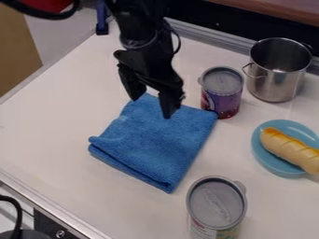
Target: Move the small can to the top of the left side
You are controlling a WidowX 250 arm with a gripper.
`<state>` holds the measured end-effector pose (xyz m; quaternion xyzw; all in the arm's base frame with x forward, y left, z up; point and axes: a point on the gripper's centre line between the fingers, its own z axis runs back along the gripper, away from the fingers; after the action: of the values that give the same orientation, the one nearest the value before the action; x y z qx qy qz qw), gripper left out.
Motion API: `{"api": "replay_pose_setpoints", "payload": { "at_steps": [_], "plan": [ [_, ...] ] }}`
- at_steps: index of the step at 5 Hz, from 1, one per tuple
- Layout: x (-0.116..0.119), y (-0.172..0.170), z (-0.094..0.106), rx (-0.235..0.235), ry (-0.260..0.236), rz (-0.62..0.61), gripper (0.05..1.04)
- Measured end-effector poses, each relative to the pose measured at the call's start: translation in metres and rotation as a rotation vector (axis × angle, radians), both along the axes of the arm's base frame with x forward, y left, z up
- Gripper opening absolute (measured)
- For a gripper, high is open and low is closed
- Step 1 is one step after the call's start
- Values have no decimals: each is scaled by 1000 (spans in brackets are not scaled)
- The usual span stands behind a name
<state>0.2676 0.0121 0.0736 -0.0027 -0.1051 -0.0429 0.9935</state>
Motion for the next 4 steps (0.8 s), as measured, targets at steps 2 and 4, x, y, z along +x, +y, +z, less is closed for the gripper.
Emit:
{"api": "replay_pose_setpoints", "payload": {
  "at_steps": [2, 4],
  "plan": [
    [24, -37, -4, -68, 26, 355, 1000],
    [54, -56, -28, -92, 91, 511, 1000]
  ]
}}
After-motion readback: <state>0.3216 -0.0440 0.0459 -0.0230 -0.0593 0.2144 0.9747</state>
